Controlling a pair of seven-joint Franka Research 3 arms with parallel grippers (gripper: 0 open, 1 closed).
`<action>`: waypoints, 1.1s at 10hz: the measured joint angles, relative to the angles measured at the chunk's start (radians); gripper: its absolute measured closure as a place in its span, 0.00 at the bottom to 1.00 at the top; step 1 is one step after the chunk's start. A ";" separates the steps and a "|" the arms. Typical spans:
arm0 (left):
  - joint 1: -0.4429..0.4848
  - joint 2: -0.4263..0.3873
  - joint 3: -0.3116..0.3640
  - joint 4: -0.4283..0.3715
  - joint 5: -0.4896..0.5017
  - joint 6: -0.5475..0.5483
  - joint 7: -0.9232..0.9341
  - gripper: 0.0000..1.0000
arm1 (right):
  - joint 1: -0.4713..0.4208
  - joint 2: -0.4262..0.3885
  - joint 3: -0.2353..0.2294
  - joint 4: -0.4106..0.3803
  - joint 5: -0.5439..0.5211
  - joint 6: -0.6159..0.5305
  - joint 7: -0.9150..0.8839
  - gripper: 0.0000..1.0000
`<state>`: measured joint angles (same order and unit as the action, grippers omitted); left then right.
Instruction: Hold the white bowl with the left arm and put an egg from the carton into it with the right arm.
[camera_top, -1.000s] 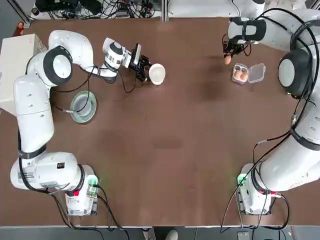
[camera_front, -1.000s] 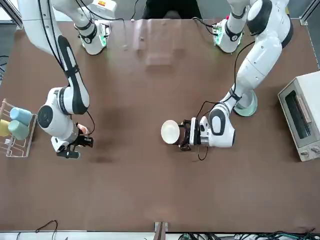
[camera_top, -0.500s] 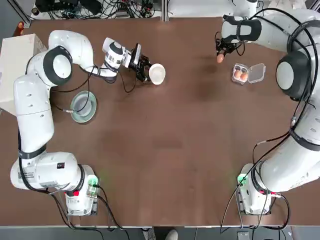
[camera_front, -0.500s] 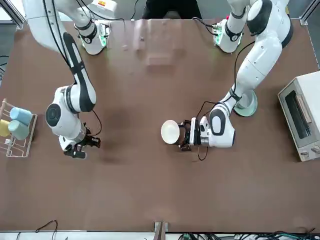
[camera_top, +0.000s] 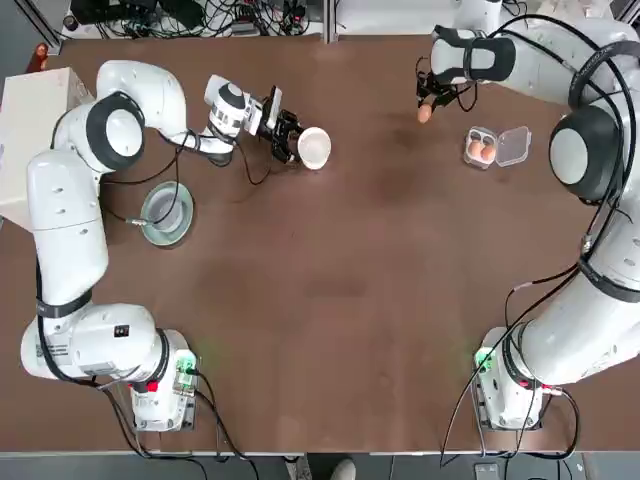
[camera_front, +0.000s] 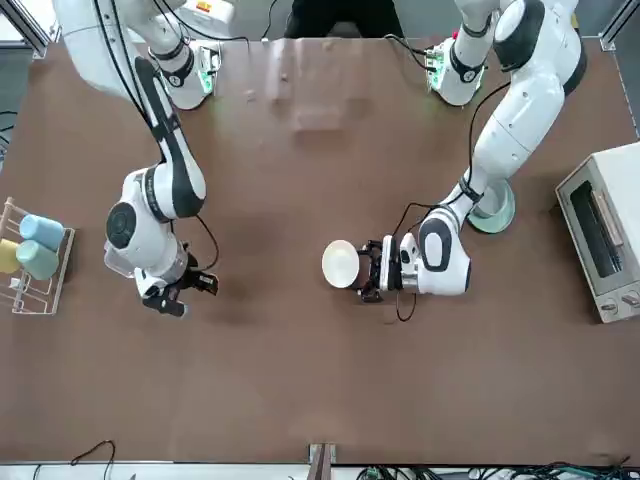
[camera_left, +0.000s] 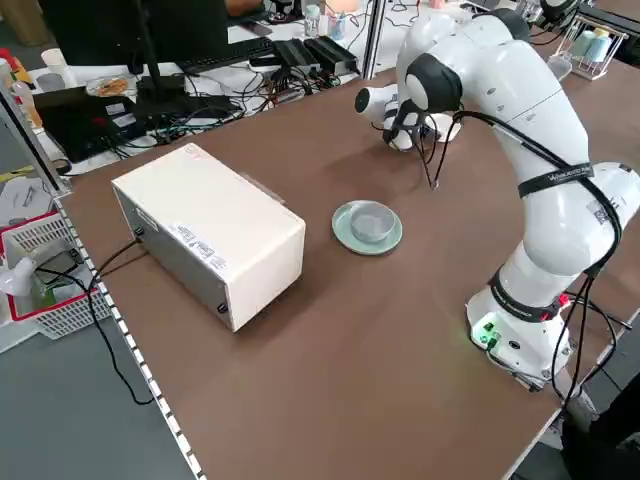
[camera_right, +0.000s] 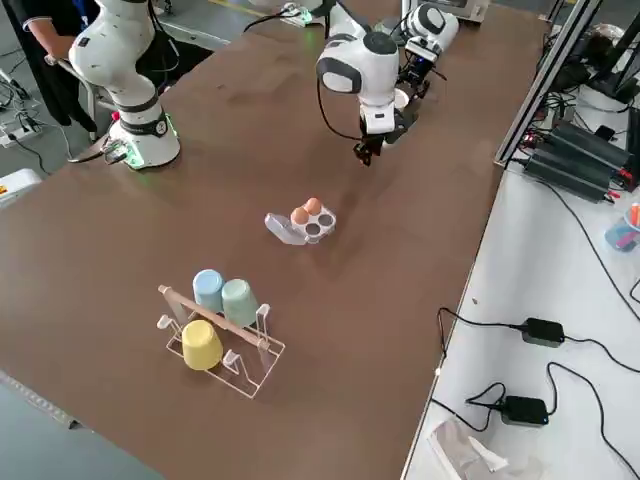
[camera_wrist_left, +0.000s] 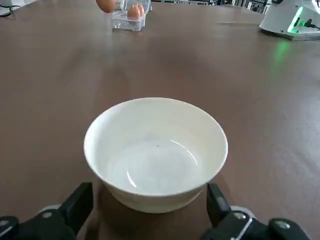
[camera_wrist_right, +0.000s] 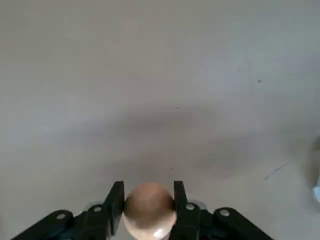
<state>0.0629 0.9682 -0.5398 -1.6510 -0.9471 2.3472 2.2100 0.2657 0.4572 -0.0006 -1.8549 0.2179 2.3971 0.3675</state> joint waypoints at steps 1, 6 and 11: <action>0.000 0.000 0.000 0.000 0.000 0.000 0.000 0.00 | 0.006 0.000 0.012 0.004 0.010 0.001 0.022 0.55; 0.005 0.000 0.000 0.001 0.000 0.000 0.000 0.00 | 0.038 0.000 0.032 0.030 0.107 0.002 0.044 0.55; 0.012 0.000 0.001 0.004 0.000 0.001 0.000 0.00 | 0.117 0.005 0.032 0.068 0.280 0.029 0.052 0.55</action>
<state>0.0753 0.9682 -0.5391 -1.6469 -0.9472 2.3485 2.2100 0.3825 0.4618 0.0317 -1.7869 0.4976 2.4261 0.4194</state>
